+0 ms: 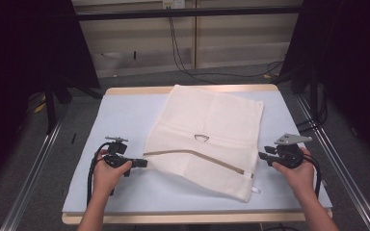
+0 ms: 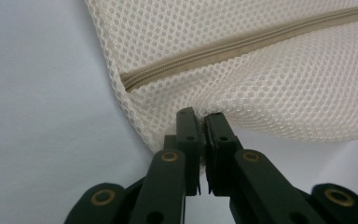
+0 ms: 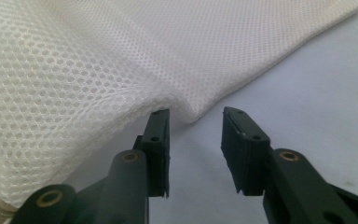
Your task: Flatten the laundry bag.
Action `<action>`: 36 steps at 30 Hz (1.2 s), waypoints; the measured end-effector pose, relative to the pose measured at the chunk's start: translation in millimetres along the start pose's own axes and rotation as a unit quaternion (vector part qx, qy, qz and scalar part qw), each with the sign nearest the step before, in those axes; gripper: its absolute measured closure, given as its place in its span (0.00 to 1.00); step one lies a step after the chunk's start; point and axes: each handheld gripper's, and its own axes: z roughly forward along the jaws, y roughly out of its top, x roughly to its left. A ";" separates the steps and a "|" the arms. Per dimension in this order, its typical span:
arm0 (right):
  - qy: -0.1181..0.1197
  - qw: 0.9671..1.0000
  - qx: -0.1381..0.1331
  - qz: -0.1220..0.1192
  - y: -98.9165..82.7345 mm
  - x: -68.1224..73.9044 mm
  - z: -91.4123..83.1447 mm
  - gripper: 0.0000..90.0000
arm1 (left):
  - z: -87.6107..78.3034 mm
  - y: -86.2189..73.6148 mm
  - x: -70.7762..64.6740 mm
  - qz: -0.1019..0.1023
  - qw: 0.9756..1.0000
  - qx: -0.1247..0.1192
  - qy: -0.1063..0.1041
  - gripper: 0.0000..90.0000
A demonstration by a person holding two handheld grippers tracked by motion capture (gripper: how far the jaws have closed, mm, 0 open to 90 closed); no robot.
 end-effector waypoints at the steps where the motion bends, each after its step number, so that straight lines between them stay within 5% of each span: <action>1: 0.000 1.000 0.000 0.000 0.0 0.0 0.0 0.69 | -0.4 0.2 -0.2 0.000 1.000 -0.003 0.002 0.96; 10: 0.001 0.999 -0.030 0.028 -0.2 -2.6 -11.0 0.62 | -5.3 -0.2 -0.9 0.009 1.000 -0.002 0.006 0.95; 15: 0.022 0.998 -0.045 0.037 4.9 5.4 -6.9 0.59 | -9.3 -0.9 -0.9 0.011 1.000 -0.004 0.005 0.95; 27: 0.018 1.000 -0.008 -0.005 3.1 23.4 16.5 0.60 | -12.2 -4.5 -0.1 0.014 1.000 -0.005 0.008 0.93; 30: 0.016 1.000 -0.001 -0.012 0.5 23.3 18.4 0.62 | -12.7 -3.7 -1.4 0.017 1.000 -0.013 0.009 0.86; 32: 0.019 1.000 0.006 -0.013 -0.9 23.4 19.6 0.63 | -13.3 -3.3 -2.4 0.023 0.999 -0.028 0.014 0.70; 36: 0.015 1.000 0.011 -0.017 -2.3 22.9 20.7 0.65 | -15.3 0.5 -2.3 0.023 0.999 -0.039 0.027 0.57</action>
